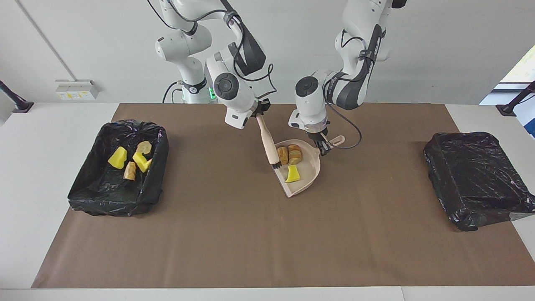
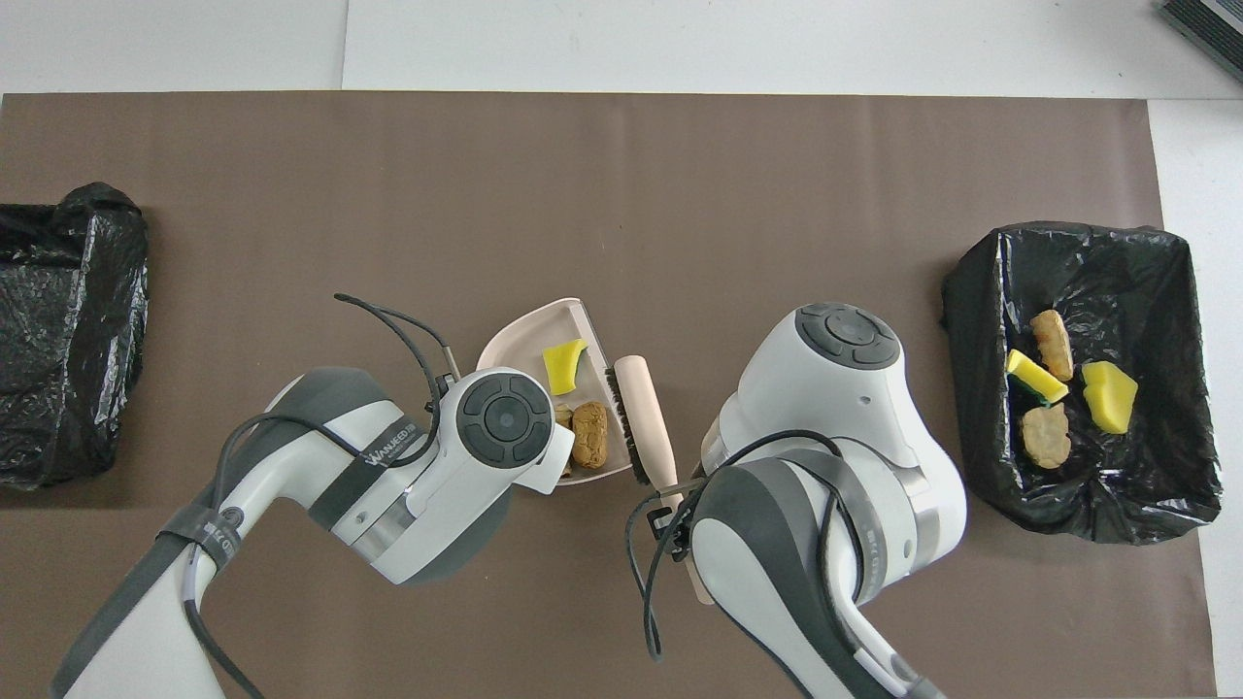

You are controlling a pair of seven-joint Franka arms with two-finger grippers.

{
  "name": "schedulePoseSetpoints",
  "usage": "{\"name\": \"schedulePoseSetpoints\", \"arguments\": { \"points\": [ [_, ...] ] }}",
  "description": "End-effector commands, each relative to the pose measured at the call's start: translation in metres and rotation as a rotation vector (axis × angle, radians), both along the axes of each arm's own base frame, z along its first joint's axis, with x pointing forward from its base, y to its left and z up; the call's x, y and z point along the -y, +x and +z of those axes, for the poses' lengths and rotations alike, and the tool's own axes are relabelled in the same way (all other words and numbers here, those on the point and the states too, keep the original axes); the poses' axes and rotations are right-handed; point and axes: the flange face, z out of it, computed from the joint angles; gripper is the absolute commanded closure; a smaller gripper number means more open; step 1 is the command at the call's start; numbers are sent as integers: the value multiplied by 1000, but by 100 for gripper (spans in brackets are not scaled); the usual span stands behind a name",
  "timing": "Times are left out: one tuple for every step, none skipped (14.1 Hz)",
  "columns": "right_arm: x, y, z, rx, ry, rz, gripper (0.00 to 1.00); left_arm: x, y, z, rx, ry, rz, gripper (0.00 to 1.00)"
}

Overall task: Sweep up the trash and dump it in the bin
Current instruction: 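Push the pieces into the dustpan held by the left gripper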

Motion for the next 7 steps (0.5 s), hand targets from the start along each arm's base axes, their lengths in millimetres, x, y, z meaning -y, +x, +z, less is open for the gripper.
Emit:
{"name": "schedulePoseSetpoints", "arguments": {
  "points": [
    [18, -9, 29, 35, -149, -31, 100, -10, 3, -1, 17, 1, -1, 100],
    [24, -14, 29, 14, -198, -40, 100, -10, 3, 2, 22, -1, -4, 100],
    [28, -21, 28, -21, -229, -59, 100, -14, 8, 9, 26, -3, -16, 100],
    [31, -27, 27, -34, -258, -102, 100, -23, 14, 17, 22, -3, -44, 100],
    [30, -35, 23, -40, -297, -173, 100, -42, 24, 30, 30, -7, -49, 100],
    [27, -42, 22, -28, -324, -241, 100, -54, 30, 40, 32, -10, -70, 100],
    [21, -51, 20, -20, -334, -251, 100, -71, 38, 49, 31, -10, -95, 100]
  ]
}}
